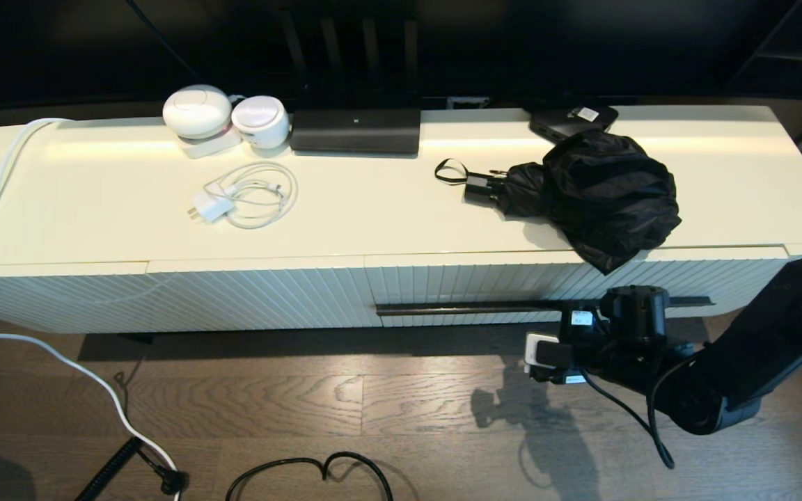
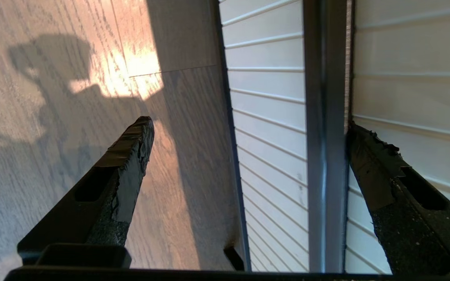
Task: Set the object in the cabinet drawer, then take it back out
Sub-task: Open the drawer
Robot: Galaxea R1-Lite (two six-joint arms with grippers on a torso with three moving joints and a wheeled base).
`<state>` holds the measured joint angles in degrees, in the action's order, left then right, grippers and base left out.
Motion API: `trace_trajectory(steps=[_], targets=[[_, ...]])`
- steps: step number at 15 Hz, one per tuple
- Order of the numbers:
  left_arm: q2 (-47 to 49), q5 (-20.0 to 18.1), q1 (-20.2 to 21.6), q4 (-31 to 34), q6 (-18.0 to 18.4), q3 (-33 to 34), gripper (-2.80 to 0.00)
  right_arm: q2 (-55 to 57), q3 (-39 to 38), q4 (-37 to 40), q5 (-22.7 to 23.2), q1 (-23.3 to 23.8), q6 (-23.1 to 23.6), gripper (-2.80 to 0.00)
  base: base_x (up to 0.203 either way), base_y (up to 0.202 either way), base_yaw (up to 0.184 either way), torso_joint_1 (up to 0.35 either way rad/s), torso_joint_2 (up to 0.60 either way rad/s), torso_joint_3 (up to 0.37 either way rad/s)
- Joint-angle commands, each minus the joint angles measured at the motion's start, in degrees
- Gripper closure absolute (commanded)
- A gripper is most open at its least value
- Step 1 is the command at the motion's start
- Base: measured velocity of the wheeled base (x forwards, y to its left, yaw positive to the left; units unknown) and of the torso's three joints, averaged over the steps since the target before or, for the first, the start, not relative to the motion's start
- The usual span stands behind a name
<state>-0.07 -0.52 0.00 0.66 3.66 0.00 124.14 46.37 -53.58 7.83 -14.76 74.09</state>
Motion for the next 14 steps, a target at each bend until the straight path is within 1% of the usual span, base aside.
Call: trace_trajectory(steps=[1,14], targets=[[0.07,0.0,0.0,-0.04,0.03,0.0,-2.8,0.75,0.04,-0.29,0.08,0.0,0.44,-2.8,0.0,0.0,0.0,0.0,0.0,0.0],[0.07,0.0,0.0,0.04,0.03,0.0,-2.8,-2.06,-5.16,1.28,-0.8,-0.18,0.46,-2.8,0.0,0.0,0.0,0.0,0.0,0.0]])
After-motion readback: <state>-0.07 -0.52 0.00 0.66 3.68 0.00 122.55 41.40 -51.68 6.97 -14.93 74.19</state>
